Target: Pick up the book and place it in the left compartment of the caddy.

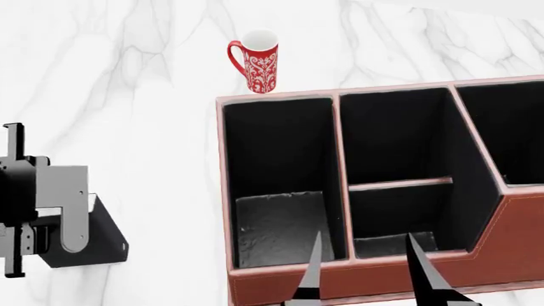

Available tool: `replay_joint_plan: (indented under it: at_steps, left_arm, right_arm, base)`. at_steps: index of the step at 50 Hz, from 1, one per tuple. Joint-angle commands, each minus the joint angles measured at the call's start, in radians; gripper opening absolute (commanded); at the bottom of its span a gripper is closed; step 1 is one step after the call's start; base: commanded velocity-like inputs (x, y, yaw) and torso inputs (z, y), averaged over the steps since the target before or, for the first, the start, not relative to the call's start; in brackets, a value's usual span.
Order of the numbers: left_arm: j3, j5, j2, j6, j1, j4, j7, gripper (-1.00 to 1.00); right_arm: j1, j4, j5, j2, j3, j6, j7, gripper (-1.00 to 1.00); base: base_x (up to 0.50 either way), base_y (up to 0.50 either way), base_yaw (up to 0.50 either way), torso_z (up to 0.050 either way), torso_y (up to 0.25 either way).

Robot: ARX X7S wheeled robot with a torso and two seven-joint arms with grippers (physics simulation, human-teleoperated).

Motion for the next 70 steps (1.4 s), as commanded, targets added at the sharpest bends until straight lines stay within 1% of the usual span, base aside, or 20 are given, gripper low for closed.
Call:
replay_joint_plan:
  at_steps: [1, 11, 22, 31, 32, 34, 37, 38, 40, 43, 44, 52, 53, 56, 58, 61, 64, 66, 67, 70]
  left_arm:
    - [-0.050, -0.073, -0.019, -0.031, -0.022, 0.140, 0.063, -1.00]
    - [-0.054, -0.069, -0.049, -0.073, -0.045, 0.238, 0.070, -1.00]
    - [-0.111, -0.113, -0.069, -0.201, -0.075, 0.381, 0.057, -1.00]
    - [-0.162, -0.152, -0.046, -0.440, -0.132, 0.485, 0.052, -1.00]
    - [-0.155, -0.156, -0.038, -0.518, -0.143, 0.502, 0.058, -1.00]
    - [-0.141, -0.148, -0.034, -0.555, -0.157, 0.519, 0.062, -1.00]
    - [-0.225, -0.182, -0.006, -0.633, -0.146, 0.535, 0.014, -1.00]
    - [-0.215, -0.171, -0.010, -0.603, -0.150, 0.540, 0.014, -1.00]
    - [-0.201, -0.154, 0.012, -0.668, -0.173, 0.530, 0.002, -1.00]
    - [-0.301, -0.165, 0.073, -0.761, -0.177, 0.492, -0.069, -1.00]
    - [-0.373, -0.143, 0.101, -0.785, -0.159, 0.470, -0.156, -1.00]
    - [-0.389, -0.141, 0.172, -0.991, -0.205, 0.491, -0.185, -1.00]
    - [-0.393, -0.140, 0.173, -0.976, -0.203, 0.494, -0.188, -1.00]
    - [-0.461, -0.148, 0.225, -1.100, -0.219, 0.489, -0.212, -1.00]
    - [-0.463, -0.253, 0.224, -1.103, -0.249, 0.465, -0.295, -1.00]
    - [-0.518, -0.703, 0.205, -1.103, -0.338, 0.383, -0.733, -1.00]
    - [-0.560, -1.088, 0.202, -1.102, -0.369, 0.322, -0.963, -1.00]
    - [-0.610, -1.198, 0.206, -1.096, -0.367, 0.311, -1.056, -1.00]
    - [-0.664, -1.226, 0.210, -1.094, -0.352, 0.314, -1.157, -1.00]
    - [-0.701, -1.402, 0.225, -1.099, -0.372, 0.255, -1.281, -1.00]
  right_arm:
    - [-0.001, -0.004, -0.016, -0.007, 0.011, -0.029, -0.016, 1.00]
    - [0.002, -0.024, -0.009, -0.002, 0.011, -0.018, -0.008, 1.00]
    - [0.002, -0.038, -0.002, 0.002, 0.012, -0.014, -0.003, 1.00]
    - [0.002, -0.051, 0.001, 0.006, 0.013, -0.011, 0.003, 1.00]
    - [0.002, -0.053, 0.001, 0.007, 0.013, -0.010, 0.004, 1.00]
    - [0.001, -0.055, 0.003, 0.007, 0.013, -0.010, 0.006, 1.00]
    - [0.001, -0.057, 0.004, 0.009, 0.015, -0.012, 0.006, 1.00]
    - [0.000, -0.057, 0.004, 0.009, 0.014, -0.013, 0.006, 1.00]
    - [0.000, -0.056, 0.003, 0.009, 0.014, -0.014, 0.006, 1.00]
    - [0.000, -0.062, 0.005, 0.011, 0.014, -0.011, 0.009, 1.00]
    - [0.001, -0.064, 0.006, 0.012, 0.014, -0.009, 0.010, 1.00]
    - [0.003, -0.066, 0.008, 0.014, 0.014, -0.008, 0.013, 1.00]
    - [0.003, -0.064, 0.008, 0.014, 0.014, -0.010, 0.012, 1.00]
    - [0.004, -0.065, 0.007, 0.014, 0.010, -0.008, 0.012, 1.00]
    - [0.005, -0.066, 0.008, 0.015, 0.011, -0.008, 0.013, 1.00]
    - [0.005, -0.072, 0.011, 0.017, 0.014, -0.005, 0.017, 1.00]
    - [0.004, -0.071, 0.010, 0.017, 0.012, -0.007, 0.017, 1.00]
    - [0.003, -0.073, 0.010, 0.018, 0.011, -0.006, 0.018, 1.00]
    - [0.003, -0.072, 0.010, 0.018, 0.011, -0.008, 0.018, 1.00]
    - [0.004, -0.070, 0.010, 0.019, 0.011, -0.010, 0.017, 1.00]
  base:
    - [0.00, 0.00, 0.00, 0.000, 0.000]
    - [0.00, 0.00, 0.00, 0.000, 0.000]
    - [0.00, 0.00, 0.00, 0.000, 0.000]
    - [0.00, 0.00, 0.00, 0.000, 0.000]
    - [0.00, 0.00, 0.00, 0.000, 0.020]
    - [0.00, 0.00, 0.00, 0.000, 0.000]
    - [0.00, 0.00, 0.00, 0.000, 0.000]
    - [0.00, 0.00, 0.00, 0.000, 0.000]
    - [0.00, 0.00, 0.00, 0.000, 0.000]
    - [0.00, 0.00, 0.00, 0.000, 0.000]
    - [0.00, 0.00, 0.00, 0.000, 0.000]
    - [0.00, 0.00, 0.00, 0.000, 0.001]
    - [0.00, 0.00, 0.00, 0.000, 0.000]
    - [0.00, 0.00, 0.00, 0.000, 0.003]
    - [0.00, 0.00, 0.00, 0.000, 0.000]
    - [0.00, 0.00, 0.00, 0.000, 0.004]
    - [0.00, 0.00, 0.00, 0.000, 0.000]
    - [0.00, 0.00, 0.00, 0.000, 0.000]
    - [0.00, 0.00, 0.00, 0.000, 0.000]
    - [0.00, 0.00, 0.00, 0.000, 0.003]
